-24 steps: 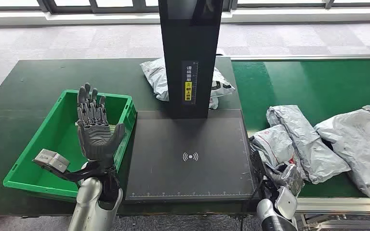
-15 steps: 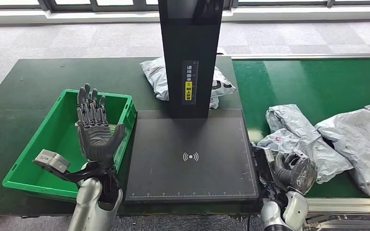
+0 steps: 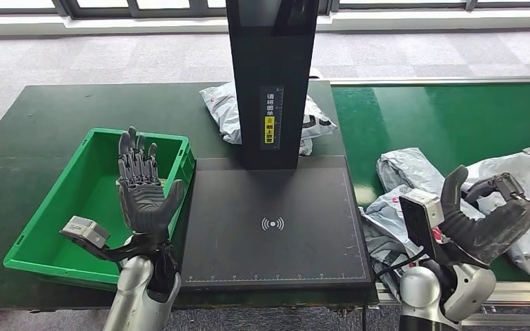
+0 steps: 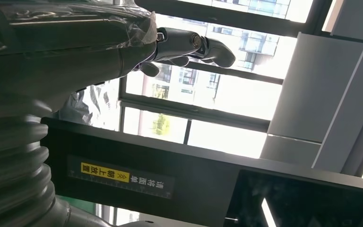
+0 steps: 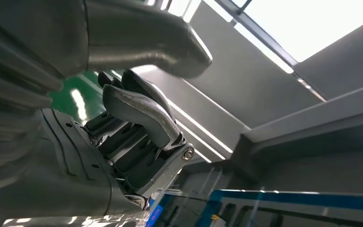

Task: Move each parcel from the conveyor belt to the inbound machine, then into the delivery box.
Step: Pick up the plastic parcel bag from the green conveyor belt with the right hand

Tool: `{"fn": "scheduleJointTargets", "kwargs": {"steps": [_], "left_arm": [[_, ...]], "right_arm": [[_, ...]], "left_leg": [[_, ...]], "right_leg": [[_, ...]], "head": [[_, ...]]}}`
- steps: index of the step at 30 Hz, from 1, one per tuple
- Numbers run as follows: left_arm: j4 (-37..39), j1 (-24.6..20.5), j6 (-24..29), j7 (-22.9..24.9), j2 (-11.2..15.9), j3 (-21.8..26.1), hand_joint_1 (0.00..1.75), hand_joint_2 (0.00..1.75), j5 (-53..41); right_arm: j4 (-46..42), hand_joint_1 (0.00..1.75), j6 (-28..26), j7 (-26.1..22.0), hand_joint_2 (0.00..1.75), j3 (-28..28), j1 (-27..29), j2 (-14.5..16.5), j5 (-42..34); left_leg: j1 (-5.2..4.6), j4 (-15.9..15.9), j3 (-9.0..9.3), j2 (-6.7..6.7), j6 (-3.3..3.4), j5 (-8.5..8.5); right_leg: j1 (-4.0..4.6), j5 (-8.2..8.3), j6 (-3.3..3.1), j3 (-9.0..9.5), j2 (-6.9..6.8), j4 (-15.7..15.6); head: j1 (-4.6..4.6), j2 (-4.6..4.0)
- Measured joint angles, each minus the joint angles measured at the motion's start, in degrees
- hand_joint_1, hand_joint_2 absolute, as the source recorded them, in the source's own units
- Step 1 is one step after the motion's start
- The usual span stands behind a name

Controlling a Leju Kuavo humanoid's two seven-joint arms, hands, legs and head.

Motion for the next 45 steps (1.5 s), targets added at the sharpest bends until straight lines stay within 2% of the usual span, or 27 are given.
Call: {"fn": "scheduleJointTargets", "kwargs": {"steps": [3, 5, 6, 10, 12, 15, 19, 29, 38, 43, 45], "left_arm": [[0.4, -0.1, 0.1, 0.0, 0.0, 0.0, 0.00, 1.75, 0.0], [0.4, 0.0, 0.3, 0.0, 0.0, 0.0, 0.00, 1.75, 0.1], [0.4, 0.0, 0.5, 0.0, 0.0, 0.0, 0.00, 1.75, 0.1], [-1.1, 0.2, 1.2, 0.2, 0.0, 0.0, 0.00, 1.75, 0.3], [-2.0, 0.4, 1.3, 0.5, 0.0, 0.1, 0.00, 1.75, 0.3], [-3.2, 0.7, 1.3, 0.8, 0.0, 0.3, 0.00, 1.75, 0.3], [-4.0, 1.5, 1.3, 1.1, 0.1, 0.3, 0.00, 1.75, 0.2], [-4.3, 1.6, 0.6, 1.3, 0.2, 0.3, 0.00, 1.75, -0.3], [-4.3, 1.6, 0.6, 1.4, 0.2, 0.3, 0.00, 1.75, -0.3], [-4.6, 1.7, 0.4, 1.6, 0.2, 0.3, 0.00, 1.75, -0.4], [-4.7, 1.7, 0.1, 1.7, 0.2, 0.3, 0.00, 1.75, -0.5]], "right_arm": [[0.3, 0.00, 0.0, 1.9, 1.75, 3.8, -0.7, 0.0, 2.7], [2.2, 0.00, 0.1, 3.9, 1.75, 6.0, -1.3, 0.0, 4.9], [4.6, 0.00, 0.3, 6.6, 1.75, 6.6, -1.7, 0.1, 7.2], [19.9, 0.00, 1.0, 26.3, 1.75, 6.8, -4.2, -0.2, 16.8], [26.1, 0.00, 0.9, 30.6, 1.75, 5.8, -4.7, -1.0, 17.0], [32.8, 0.00, 0.9, 31.3, 1.75, 2.9, -4.8, -2.5, 15.3], [36.7, 0.00, 1.7, 31.0, 1.75, -0.1, -4.5, -3.5, 14.8], [38.8, 0.00, 5.7, 32.9, 1.75, -3.8, -3.1, -4.2, 14.8], [39.2, 0.00, 6.3, 32.9, 1.75, -5.1, -2.2, -4.5, 14.9], [39.8, 0.00, 10.0, 34.2, 1.75, -6.3, -2.3, -4.9, 15.4], [40.6, 0.87, 12.0, 34.4, 1.75, -6.8, -2.4, -5.1, 15.7]], "left_leg": [[0.01, 0.0, 0.01, 0.01, -0.02, 0.02], [0.04, 0.0, 0.01, 0.00, -0.04, 0.02], [0.05, 0.0, 0.02, 0.00, -0.04, 0.02], [0.07, 0.0, 0.03, -0.07, -0.03, 0.03], [0.07, 0.0, 0.01, -0.15, -0.02, 0.03], [0.04, 0.0, -0.02, -0.20, 0.00, 0.02], [0.02, 0.0, -0.03, -0.12, 0.00, -0.03], [0.03, 0.0, -0.03, -0.10, -0.01, -0.04], [0.02, 0.0, -0.03, -0.07, -0.01, -0.04], [0.03, 0.0, -0.03, -0.07, -0.01, -0.04], [0.03, 0.0, -0.03, -0.07, -0.01, -0.04]], "right_leg": [[0.02, 0.00, -0.01, 0.01, 0.01, 0.0], [0.06, 0.00, -0.01, 0.04, 0.01, 0.0], [0.09, -0.01, -0.02, 0.06, 0.01, 0.0], [0.06, -0.01, -0.01, 0.06, -0.08, 0.0], [0.04, -0.01, -0.01, 0.08, -0.18, 0.0], [0.01, -0.02, 0.00, 0.09, -0.21, 0.0], [-0.01, -0.02, 0.00, -0.01, -0.05, 0.0], [0.01, -0.04, 0.00, -0.02, -0.05, 0.0], [0.00, -0.04, 0.00, -0.01, -0.04, 0.0], [0.00, -0.04, 0.00, -0.01, -0.05, 0.0], [0.00, -0.04, 0.00, 0.00, -0.05, 0.0]], "head": [[-0.01, 0.00], [-0.01, 0.00], [-0.01, 0.00], [0.00, 0.00], [0.00, 0.00], [0.01, 0.00], [0.00, 0.00], [0.00, 0.00], [0.00, 0.00], [0.00, 0.00], [0.01, 0.00]]}}
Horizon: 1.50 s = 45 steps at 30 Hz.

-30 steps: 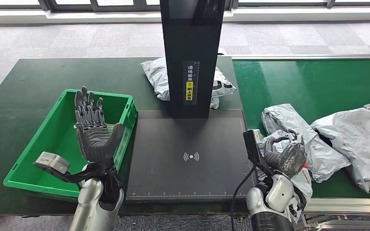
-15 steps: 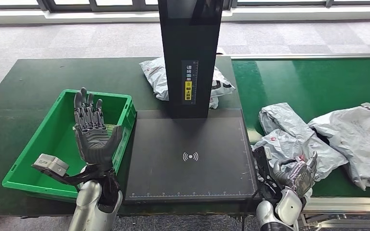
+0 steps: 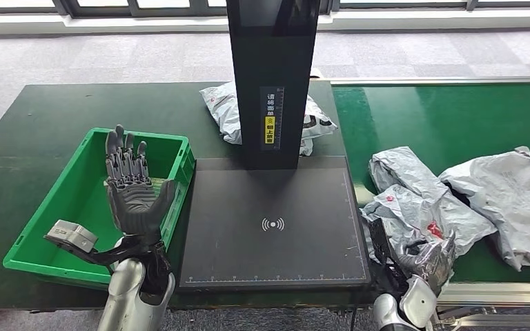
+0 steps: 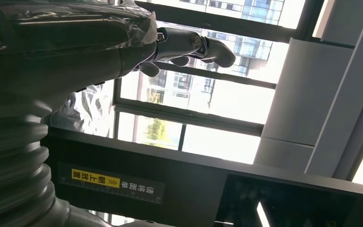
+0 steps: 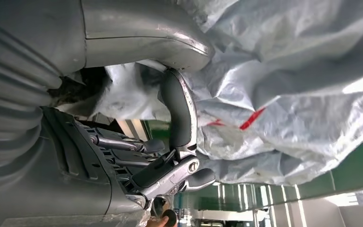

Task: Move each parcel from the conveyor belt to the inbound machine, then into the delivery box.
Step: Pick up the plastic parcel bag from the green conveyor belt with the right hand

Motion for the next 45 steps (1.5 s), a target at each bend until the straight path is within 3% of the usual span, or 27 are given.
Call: {"fn": "scheduleJointTargets", "kwargs": {"steps": [2, 7, 23, 29, 32, 35, 41, 45], "left_arm": [[0.0, 0.0, -0.3, 0.1, 0.0, 0.0, 0.00, 1.75, -0.1], [0.0, 0.0, -0.6, 0.0, 0.0, 0.0, 0.00, 1.75, -0.2], [0.0, 0.1, -0.9, -0.1, 0.0, 0.3, 0.00, 1.75, -0.6], [-0.6, 0.3, -0.9, 0.0, 0.0, 0.3, 0.00, 1.75, -0.6], [-1.3, 0.6, -0.8, 0.3, 0.0, 0.3, 0.00, 1.75, -0.6], [-1.5, 0.6, -0.5, 0.4, 0.0, 0.3, 0.00, 1.75, -0.6], [-0.8, 0.5, 0.0, -0.2, 0.0, 0.3, 0.00, 1.75, -0.6], [0.2, 0.4, 0.3, -0.5, 0.0, 0.3, 0.00, 1.75, -0.5]], "right_arm": [[1.2, 1.75, 2.3, 0.3, 1.75, -0.4, -0.5, -0.3, 0.4], [4.5, 1.75, 5.0, 0.4, 1.75, -0.6, -1.7, -0.8, 0.8], [8.1, 1.75, 4.5, 0.4, 1.75, -0.6, -3.7, -1.8, 0.9], [8.0, 1.75, 0.3, -0.7, 1.75, -0.6, -3.6, -1.9, 0.6], [4.9, 1.75, -6.8, -5.6, 1.75, -0.6, -2.2, -1.3, -1.3], [-3.4, 1.75, -11.2, -16.7, 1.75, -0.8, -0.3, 0.7, -4.9], [-20.1, 1.75, -12.0, -36.7, 1.75, -1.6, 1.3, 4.6, -19.0], [-26.1, 1.75, -12.0, -42.4, 1.75, -1.6, 1.3, 5.2, -23.6]], "left_leg": [[0.00, 0.0, 0.00, 0.01, 0.00, 0.00], [0.00, 0.0, 0.02, 0.00, 0.00, 0.00], [0.00, 0.0, 0.06, 0.01, 0.00, 0.00], [0.00, 0.0, 0.05, 0.01, 0.00, 0.00], [0.00, 0.0, 0.00, -0.03, 0.00, 0.00], [0.00, 0.0, -0.02, -0.03, 0.00, 0.00], [0.00, 0.0, -0.03, -0.03, 0.00, 0.00], [-0.01, 0.0, -0.03, 0.05, 0.00, 0.00]], "right_leg": [[0.00, 0.00, 0.00, 0.00, 0.01, 0.0], [0.00, 0.00, 0.00, 0.03, 0.00, 0.0], [0.02, 0.00, 0.00, 0.05, 0.01, 0.0], [0.02, 0.00, 0.00, 0.05, 0.00, 0.0], [0.00, 0.00, 0.00, 0.03, -0.02, 0.0], [0.00, 0.00, 0.00, -0.02, 0.00, 0.0], [0.00, -0.01, 0.00, -0.04, -0.03, 0.0], [-0.02, 0.00, 0.01, -0.03, 0.07, 0.0]], "head": [[0.00, 0.00], [-0.01, 0.00], [-0.01, 0.00], [0.00, 0.00], [0.01, 0.00], [0.00, 0.00], [0.01, 0.00], [-0.01, 0.00]]}}
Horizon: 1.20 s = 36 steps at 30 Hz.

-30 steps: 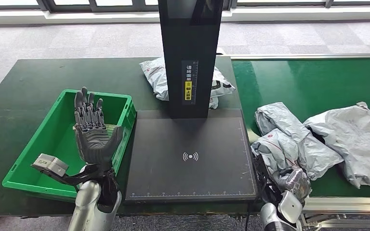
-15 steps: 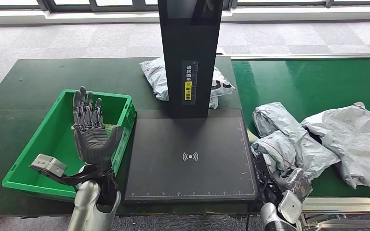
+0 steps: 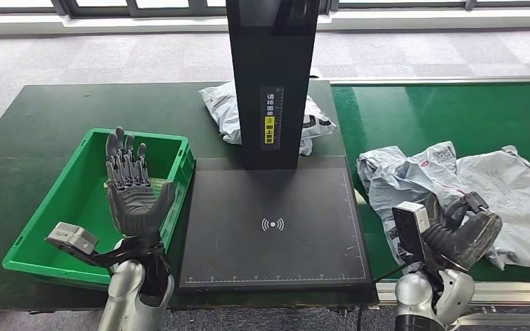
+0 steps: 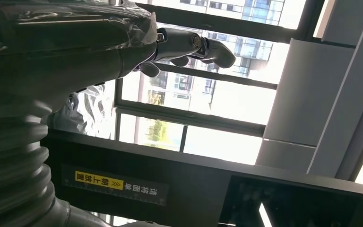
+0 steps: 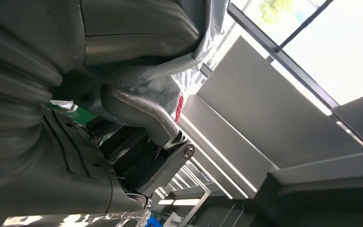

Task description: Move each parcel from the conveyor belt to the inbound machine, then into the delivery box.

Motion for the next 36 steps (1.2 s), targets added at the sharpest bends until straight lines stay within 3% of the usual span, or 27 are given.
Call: {"fn": "scheduleJointTargets", "kwargs": {"steps": [4, 19, 23, 30, 36], "left_arm": [[1.1, -0.2, 0.2, -0.5, 0.0, 0.0, 0.00, 1.75, 0.3], [4.8, -0.9, -0.3, -1.0, 0.0, -0.5, 0.00, 1.75, 0.7], [5.7, -1.2, -0.3, -1.0, 0.0, -1.0, 0.00, 1.75, 1.1], [9.6, -2.9, 0.0, -1.2, -0.1, -4.3, 0.00, 1.75, 2.9], [11.1, -3.5, 0.2, -1.3, -0.1, -5.1, 0.00, 1.75, 3.0]], "right_arm": [[-1.7, 1.75, 0.0, -2.4, 1.75, 1.5, -0.2, 0.1, -2.3], [3.1, 1.75, 0.1, -2.6, 1.75, 13.7, -2.8, 0.4, -6.5], [10.4, 1.75, 0.6, -3.3, 1.75, 17.4, -5.1, 0.8, -8.6], [34.8, 1.75, 4.9, -4.6, 1.75, 27.7, -16.9, 2.9, -24.8], [44.3, 1.75, 6.4, -5.2, 1.75, 31.4, -21.0, 3.3, -27.1]], "left_leg": [[-0.01, 0.0, 0.01, 0.01, 0.00, 0.00], [0.02, 0.0, 0.02, 0.14, -0.02, 0.01], [0.03, 0.0, 0.02, 0.16, -0.02, 0.01], [0.04, 0.0, 0.09, 0.46, -0.12, 0.14], [0.04, 0.0, 0.09, 0.51, -0.13, 0.13]], "right_leg": [[0.00, 0.01, 0.00, 0.01, -0.01, 0.0], [0.03, 0.02, -0.02, -0.02, 0.08, 0.0], [0.03, 0.03, -0.03, -0.01, 0.11, 0.0], [0.10, 0.19, -0.16, -0.15, 0.35, 0.0], [0.10, 0.20, -0.17, -0.17, 0.38, 0.0]], "head": [[0.01, 0.00], [0.01, 0.00], [0.02, 0.00], [0.01, 0.00], [0.01, 0.00]]}}
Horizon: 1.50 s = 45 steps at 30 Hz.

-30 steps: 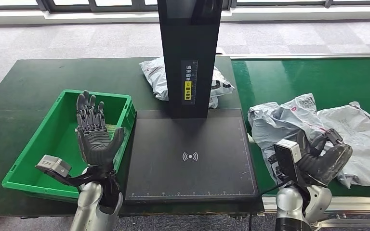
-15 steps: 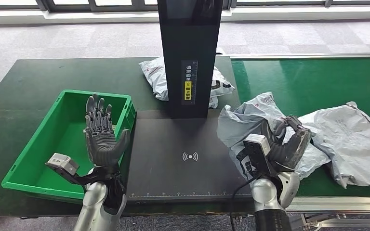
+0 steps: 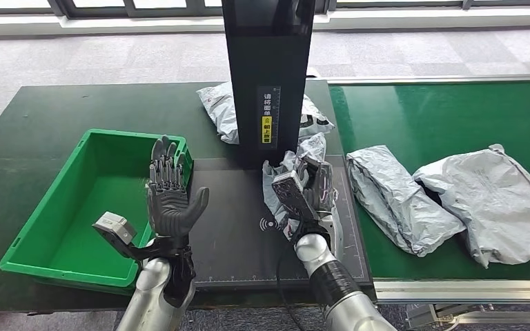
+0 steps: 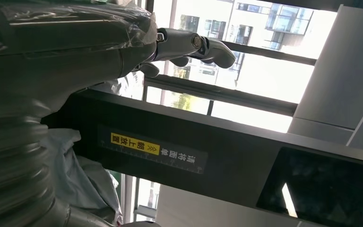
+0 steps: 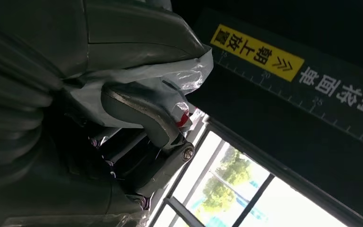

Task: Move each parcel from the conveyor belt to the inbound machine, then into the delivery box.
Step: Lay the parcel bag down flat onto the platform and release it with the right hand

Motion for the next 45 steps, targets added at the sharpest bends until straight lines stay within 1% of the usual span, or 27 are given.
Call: {"fn": "scheduleJointTargets", "kwargs": {"steps": [3, 6, 7, 9, 10, 11, 13, 15, 16, 20, 21, 23, 26, 28, 30, 31, 33, 35, 37, 40, 44, 45], "left_arm": [[0.7, -0.8, 0.0, 0.0, -0.1, -0.1, 0.00, 1.75, 0.0], [1.4, -1.6, -0.1, 0.0, -0.3, -0.2, 0.00, 1.75, 0.0], [1.7, -1.9, -0.2, 0.0, -0.3, -0.2, 0.00, 1.75, 0.0], [2.2, -2.2, -0.5, 0.0, -0.4, -0.3, 0.00, 1.75, -0.2], [2.4, -2.3, -0.7, 0.0, -0.4, -0.3, 0.00, 1.75, -0.2], [2.6, -2.3, -0.8, 0.0, -0.4, -0.3, 0.00, 1.75, -0.3], [2.9, -2.3, -0.9, 0.0, -0.4, -0.3, 0.00, 1.75, -0.3], [3.0, -2.3, -0.6, 0.0, -0.4, -0.4, 0.00, 1.75, -0.3], [3.0, -2.3, -0.4, 0.0, -0.4, -0.5, 0.00, 1.75, -0.3], [2.7, -2.3, 0.5, 0.0, -0.4, -0.5, 0.00, 1.75, -0.3], [2.6, -2.3, 0.6, 0.0, -0.4, -0.5, 0.00, 1.75, -0.4], [2.5, -2.3, 0.6, 0.0, -0.4, -0.5, 0.00, 1.75, -0.4], [2.5, -2.3, 0.6, -0.1, -0.4, -0.5, 0.00, 1.75, -0.4], [2.4, -2.3, 0.7, -0.1, -0.4, -0.5, 0.00, 1.75, -0.5], [2.3, -2.3, 1.0, -0.1, -0.4, -0.5, 0.00, 1.75, -0.5], [2.3, -2.3, 1.2, -0.1, -0.4, -0.5, 0.00, 1.75, -0.6], [2.0, -2.2, 1.4, -0.1, -0.4, -0.5, 0.00, 1.75, -0.8], [1.9, -2.2, 1.6, -0.1, -0.4, -0.4, 0.00, 1.75, -1.2], [1.7, -2.1, 1.7, -0.1, -0.4, -0.2, 0.00, 1.75, -1.4], [1.5, -2.0, 1.7, -0.1, -0.4, 0.1, 0.00, 1.75, -1.7], [1.4, -1.9, 1.7, 0.0, -0.3, 0.3, 0.00, 1.75, -1.9], [1.4, -1.9, 1.7, 0.0, -0.3, 0.3, 0.00, 1.75, -2.0]], "right_arm": [[3.9, 1.75, 5.2, 0.4, 1.75, 0.8, -1.7, 0.0, -2.1], [7.6, 1.75, 14.2, 0.2, 1.75, 1.6, -3.1, 0.1, -5.9], [8.8, 1.38, 17.1, 0.1, 1.75, 1.9, -3.5, 0.2, -7.0], [10.8, 0.51, 21.1, -0.5, 1.75, 2.3, -4.2, 0.2, -8.2], [11.6, 0.07, 22.6, -0.9, 1.31, 2.4, -4.5, 0.3, -8.7], [12.1, 0.00, 23.7, -1.4, 0.87, 2.4, -4.6, 0.3, -9.3], [12.8, 0.00, 25.1, -2.7, 0.00, 2.4, -4.8, 0.3, -10.8], [13.0, 0.00, 24.8, -4.1, 0.00, 2.4, -4.8, 0.3, -11.6], [13.0, 0.00, 23.5, -4.7, 0.00, 2.4, -4.8, 0.3, -11.4], [12.8, 0.00, 11.9, -4.9, 0.00, 2.4, -4.6, 0.3, -6.6], [12.7, 0.00, 10.2, -4.7, 0.00, 2.4, -4.6, 0.3, -5.8], [12.5, 0.00, 9.2, -4.4, 0.00, 2.4, -4.6, 0.3, -5.1], [12.3, 0.00, 9.0, -4.3, 0.00, 2.4, -4.4, 0.3, -4.8], [12.2, 0.00, 7.8, -4.0, 0.87, 2.4, -4.3, 0.3, -3.9], [11.2, 0.00, 2.8, -2.8, 1.75, 2.4, -3.7, 0.3, 0.6], [10.0, 0.00, -0.5, -1.7, 1.75, 2.4, -2.9, 0.2, 4.6], [5.3, 0.00, -5.0, 0.8, 0.87, 2.1, -0.4, 0.2, 13.9], [-1.6, 0.00, -6.1, 3.1, 0.00, 1.7, 3.0, 0.2, 20.9], [-8.6, 0.00, -6.4, 5.0, 0.00, 1.5, 6.0, 0.1, 25.0], [-18.6, 0.00, -6.4, 6.8, 0.00, 1.0, 9.3, -0.5, 29.2], [-29.7, 0.00, -6.4, 7.1, 1.75, 0.1, 12.5, -1.4, 31.5], [-32.2, 0.00, -6.4, 6.8, 1.75, -0.1, 13.1, -1.6, 31.3]], "left_leg": [[0.00, 0.0, 0.00, 0.00, 0.00, 0.00], [0.00, 0.0, 0.02, 0.00, 0.00, 0.00], [0.00, 0.0, 0.02, 0.01, 0.00, 0.00], [0.00, 0.0, 0.04, 0.03, -0.01, 0.01], [0.00, 0.0, 0.05, 0.03, -0.02, 0.01], [0.00, 0.0, 0.05, 0.04, -0.02, 0.01], [0.00, 0.0, 0.05, 0.04, -0.02, 0.02], [0.00, 0.0, 0.05, 0.04, -0.02, 0.02], [0.00, 0.0, 0.05, 0.04, -0.02, 0.02], [0.00, 0.0, 0.04, 0.02, -0.02, 0.01], [0.00, 0.0, 0.04, 0.02, -0.02, 0.01], [0.00, 0.0, 0.04, 0.03, -0.02, 0.01], [0.00, 0.0, 0.04, 0.02, -0.02, 0.01], [0.00, 0.0, 0.04, 0.02, -0.02, 0.01], [0.00, 0.0, 0.04, 0.01, -0.02, 0.01], [0.00, 0.0, 0.03, 0.00, -0.02, 0.01], [0.00, 0.0, 0.03, -0.01, -0.01, 0.01], [0.00, 0.0, 0.00, -0.04, -0.01, 0.00], [0.00, 0.0, -0.05, -0.07, 0.00, -0.01], [0.00, 0.0, -0.09, -0.07, 0.00, -0.02], [-0.01, 0.0, -0.08, -0.06, 0.01, -0.02], [-0.01, 0.0, -0.08, -0.06, 0.01, -0.02]], "right_leg": [[0.00, 0.00, 0.00, 0.00, -0.01, 0.0], [0.00, 0.01, -0.02, 0.00, 0.00, 0.0], [0.01, 0.02, -0.02, 0.00, 0.00, 0.0], [0.01, 0.03, -0.03, 0.01, 0.00, 0.0], [0.01, 0.03, -0.03, 0.01, 0.00, 0.0], [0.02, 0.03, -0.03, 0.02, 0.00, 0.0], [0.02, 0.03, -0.03, 0.02, 0.00, 0.0], [0.02, 0.03, -0.03, 0.01, 0.01, 0.0], [0.01, 0.03, -0.03, 0.01, 0.01, 0.0], [0.01, 0.03, -0.03, 0.02, 0.01, 0.0], [0.00, 0.03, -0.03, 0.02, 0.01, 0.0], [0.00, 0.03, -0.03, 0.02, 0.02, 0.0], [0.00, 0.03, -0.03, 0.02, 0.01, 0.0], [0.00, 0.03, -0.03, 0.02, 0.01, 0.0], [0.00, 0.03, -0.03, 0.02, 0.01, 0.0], [0.00, 0.03, -0.03, 0.02, 0.00, 0.0], [0.01, 0.02, -0.03, 0.02, -0.01, 0.0], [0.01, 0.02, -0.03, 0.01, -0.03, 0.0], [0.00, 0.01, -0.03, -0.03, -0.04, 0.0], [-0.02, 0.00, -0.02, -0.07, -0.04, 0.0], [-0.05, 0.01, -0.02, -0.08, -0.04, 0.0], [-0.06, 0.01, -0.02, -0.07, -0.04, 0.0]], "head": [[0.00, 0.00], [0.00, 0.00], [0.00, 0.00], [0.00, 0.00], [0.00, 0.00], [0.00, 0.00], [0.00, 0.00], [0.00, 0.00], [0.00, 0.00], [0.01, 0.00], [0.01, 0.00], [0.01, 0.00], [0.00, 0.00], [0.00, 0.00], [0.00, 0.00], [0.00, 0.00], [0.00, 0.00], [0.00, 0.00], [-0.01, 0.00], [0.00, 0.00], [0.01, 0.00], [0.01, 0.00]]}}
